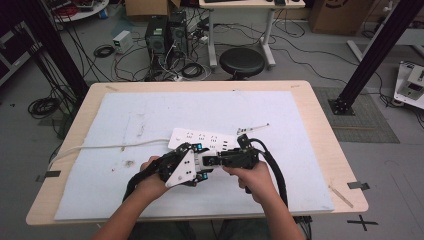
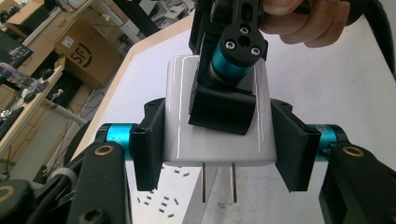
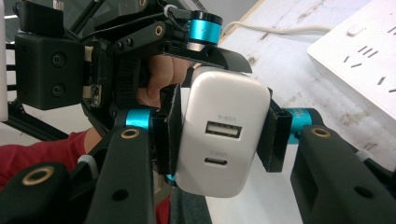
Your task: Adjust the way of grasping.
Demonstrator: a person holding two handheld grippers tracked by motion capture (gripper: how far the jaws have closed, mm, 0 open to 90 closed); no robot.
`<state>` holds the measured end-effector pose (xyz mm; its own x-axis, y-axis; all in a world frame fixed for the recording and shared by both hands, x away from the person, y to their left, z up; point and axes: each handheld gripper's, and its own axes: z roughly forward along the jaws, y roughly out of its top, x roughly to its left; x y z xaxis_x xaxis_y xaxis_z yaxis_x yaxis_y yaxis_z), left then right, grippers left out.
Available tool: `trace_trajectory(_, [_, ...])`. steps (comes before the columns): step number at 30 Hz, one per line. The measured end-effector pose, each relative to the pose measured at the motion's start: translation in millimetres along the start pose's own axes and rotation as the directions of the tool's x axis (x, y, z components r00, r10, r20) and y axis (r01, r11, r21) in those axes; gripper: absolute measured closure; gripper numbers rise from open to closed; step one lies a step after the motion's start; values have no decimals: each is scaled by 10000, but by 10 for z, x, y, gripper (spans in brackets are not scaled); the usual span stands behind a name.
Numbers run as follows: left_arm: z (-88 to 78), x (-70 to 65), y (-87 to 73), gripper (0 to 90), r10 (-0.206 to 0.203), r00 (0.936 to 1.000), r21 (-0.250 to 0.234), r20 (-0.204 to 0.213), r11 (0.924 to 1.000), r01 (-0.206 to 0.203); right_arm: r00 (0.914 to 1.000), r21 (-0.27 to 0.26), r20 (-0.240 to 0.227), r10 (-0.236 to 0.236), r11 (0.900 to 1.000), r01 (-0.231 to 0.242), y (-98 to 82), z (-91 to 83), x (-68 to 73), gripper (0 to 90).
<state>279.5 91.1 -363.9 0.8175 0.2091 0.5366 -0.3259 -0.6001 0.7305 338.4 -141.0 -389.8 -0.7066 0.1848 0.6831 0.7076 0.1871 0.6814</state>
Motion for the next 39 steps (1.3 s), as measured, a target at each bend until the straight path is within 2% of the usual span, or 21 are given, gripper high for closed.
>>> trace_trajectory(5, [16, -11, 9, 425, 173, 9998, 68, -38, 9998, -172, 9992, 94, 21, 389, 9992, -389, 0, -10, -3, 612])
trace_trajectory(8, [30, 23, 3, 414, -256, 9993, 95, 280, 9996, 254, 9997, 115, -26, 234, 9997, -234, 5, -22, 1, 630])
trace_trajectory(9, [25, 40, -1, 398, -287, 9992, 200, 294, 9994, 281, 9997, 91, 80, 233, 9997, -233, 4, -29, 12, 634])
trace_trajectory(12, [10, 68, -35, 255, -943, 9953, 570, 235, 9940, 929, 9993, -296, 376, 73, 9995, -62, 19, -101, 24, 635])
trace_trajectory(13, [-11, 86, -48, 253, -1107, 9935, 712, 248, 9915, 1087, 9984, -406, 566, -79, 9991, 102, 33, -140, 35, 635])
trace_trajectory(15, [-59, 132, -77, 247, -1479, 9888, 950, 222, 9848, 1452, 9919, -535, 1227, -329, 9978, 397, 66, -223, 69, 635])
trace_trajectory(16, [-88, 161, -91, 248, -1592, 9871, 1001, 182, 9826, 1566, 9899, -538, 1337, -462, 9971, 538, 83, -256, 79, 635])
trace_trajectory(19, [-187, 245, -141, 247, -1983, 9791, 1397, 441, 9717, 1905, 9772, -361, 1970, -790, 9955, 878, 126, -335, 111, 635])
trace_trajectory(21, [-257, 294, -184, 243, -2195, 9718, 1763, 863, 9634, 2019, 9691, -107, 2269, -973, 9947, 1023, 147, -375, 131, 634])
trace_trajectory(23, [-315, 331, -225, 243, -2288, 9700, 2128, 818, 9549, 2073, 9597, 49, 2541, -1197, 9925, 1224, 163, -420, 138, 634])
trace_trajectory(24, [-344, 362, -242, 243, -2400, 9669, 2378, 869, 9475, 2138, 9584, 106, 2586, -1207, 9925, 1221, 172, -448, 139, 635])
trace_trajectory(26, [-396, 424, -265, 243, -2468, 9658, 2741, 793, 9369, 2170, 9452, 291, 2934, -1429, 9896, 1406, 190, -501, 150, 634])
trace_trajectory(27, [-416, 462, -279, 241, -2684, 9584, 2960, 967, 9271, 2298, 9404, 406, 3030, -1545, 9880, 1492, 200, -525, 155, 634])
trace_trajectory(28, [-433, 498, -294, 240, -2783, 9552, 3098, 1007, 9211, 2357, 9333, 469, 3172, -1681, 9857, 1616, 207, -545, 167, 634])
trace_trajectory(32, [-552, 638, -315, 241, -3081, 9485, 3467, 732, 8996, 2654, 9115, 902, 3528, -2113, 9773, 1916, 246, -609, 232, 634])
trace_trajectory(33, [-582, 668, -319, 241, -3098, 9489, 3459, 605, 8982, 2713, 9032, 1059, 3650, -2258, 9739, 2007, 257, -623, 253, 634])
trace_trajectory(35, [-641, 734, -328, 241, -3212, 9457, 3458, 499, 8939, 2854, 8911, 1306, 3740, -2571, 9658, 2239, 278, -647, 277, 634])
trace_trajectory(38, [-714, 841, -354, 241, -3481, 9364, 3694, 437, 8765, 3086, 8768, 1600, 3915, -2791, 9590, 2339, 299, -678, 306, 634])
trace_trajectory(39, [-731, 878, -364, 241, -3505, 9354, 3795, 466, 8724, 3080, 8716, 1720, 3987, -2853, 9568, 2345, 303, -692, 312, 634])
